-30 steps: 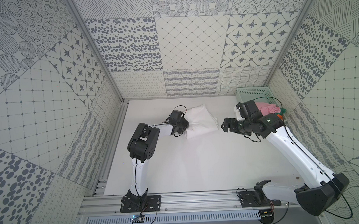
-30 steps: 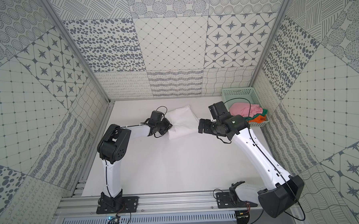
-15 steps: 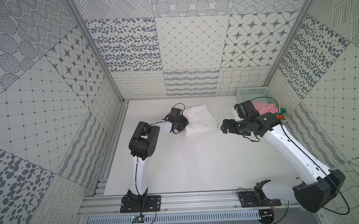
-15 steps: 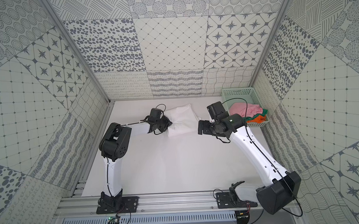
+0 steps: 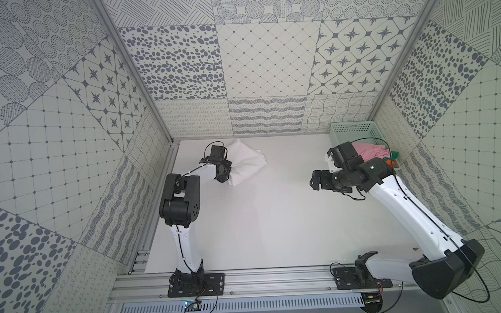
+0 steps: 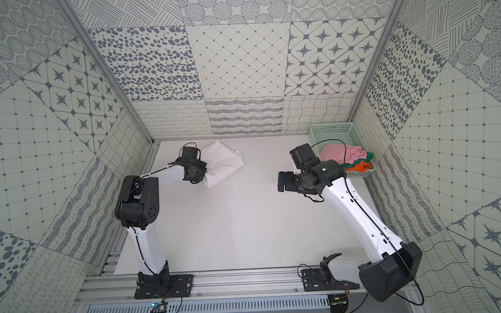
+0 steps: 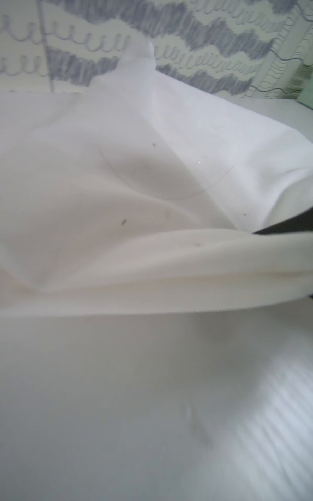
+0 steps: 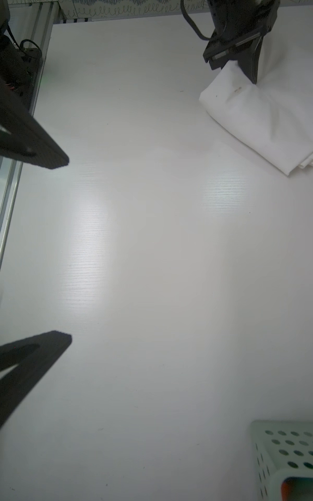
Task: Fold and stack t-shirts
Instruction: Move the T-shirt to the corner of the board.
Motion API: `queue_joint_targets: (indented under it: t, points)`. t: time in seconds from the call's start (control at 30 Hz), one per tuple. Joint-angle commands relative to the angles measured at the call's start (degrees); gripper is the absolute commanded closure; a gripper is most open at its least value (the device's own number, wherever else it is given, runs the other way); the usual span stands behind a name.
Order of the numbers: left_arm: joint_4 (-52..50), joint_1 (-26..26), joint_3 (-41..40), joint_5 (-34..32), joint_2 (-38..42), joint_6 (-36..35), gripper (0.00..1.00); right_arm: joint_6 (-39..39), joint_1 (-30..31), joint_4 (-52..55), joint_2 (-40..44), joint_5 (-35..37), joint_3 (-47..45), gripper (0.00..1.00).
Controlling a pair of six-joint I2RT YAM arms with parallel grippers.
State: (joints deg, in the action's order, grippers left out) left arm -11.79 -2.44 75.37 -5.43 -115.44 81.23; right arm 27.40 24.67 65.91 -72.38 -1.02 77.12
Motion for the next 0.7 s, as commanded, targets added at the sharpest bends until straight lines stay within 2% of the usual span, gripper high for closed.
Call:
queue_joint_targets:
  t: [0.0, 0.13, 0.27, 0.67]
  points:
    - [-13.18, 5.53, -5.84, -17.60, 7.16, 9.99, 1.00, -1.46, 0.06, 1.19, 1.31, -0.74, -0.27, 0.02]
    - [-12.34, 11.24, -8.76, -16.72, 9.44, 9.12, 1.00, -1.34, 0.08, 2.12, 1.28, -1.87, 0.34, 0.02]
    - [-9.31, 15.15, -7.25, -14.35, 7.11, 5.19, 1.00, -1.13, 0.07, 3.24, 1.19, -2.94, 1.28, 0.02]
    - [-9.21, 16.98, 9.88, -12.05, -8.57, 3.41, 1.00, 3.11, 1.02, 6.86, 3.18, -4.35, 3.51, 0.02]
